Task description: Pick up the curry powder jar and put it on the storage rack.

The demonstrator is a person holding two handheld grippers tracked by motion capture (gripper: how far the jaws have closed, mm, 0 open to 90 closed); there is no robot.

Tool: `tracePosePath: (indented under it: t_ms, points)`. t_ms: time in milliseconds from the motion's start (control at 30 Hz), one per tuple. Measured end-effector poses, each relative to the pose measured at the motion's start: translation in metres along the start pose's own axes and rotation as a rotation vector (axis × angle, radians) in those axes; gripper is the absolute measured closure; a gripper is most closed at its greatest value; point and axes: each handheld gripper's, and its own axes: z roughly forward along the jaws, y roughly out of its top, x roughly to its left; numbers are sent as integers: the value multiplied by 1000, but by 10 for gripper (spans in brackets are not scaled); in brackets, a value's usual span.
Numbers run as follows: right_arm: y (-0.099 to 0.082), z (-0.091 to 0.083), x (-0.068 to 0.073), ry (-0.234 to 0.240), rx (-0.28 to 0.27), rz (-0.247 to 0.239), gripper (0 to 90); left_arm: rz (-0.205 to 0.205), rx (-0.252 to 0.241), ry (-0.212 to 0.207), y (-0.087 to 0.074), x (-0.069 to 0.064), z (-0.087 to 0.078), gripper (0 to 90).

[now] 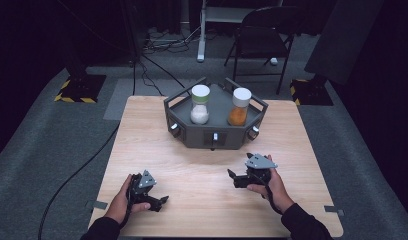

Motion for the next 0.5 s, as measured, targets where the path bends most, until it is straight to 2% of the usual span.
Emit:
tracePosePath:
  t_ms: [200,400,500]
  points:
    - [-7,-10,-12,61,73,-46,37,0,0,0,0,0,0,3]
    - [-15,-21,-19,85,122,-88,37,0,0,0,0,0,0,3]
    - [-20,-26,-23,92,141,-81,37,0,0,0,0,0,0,3]
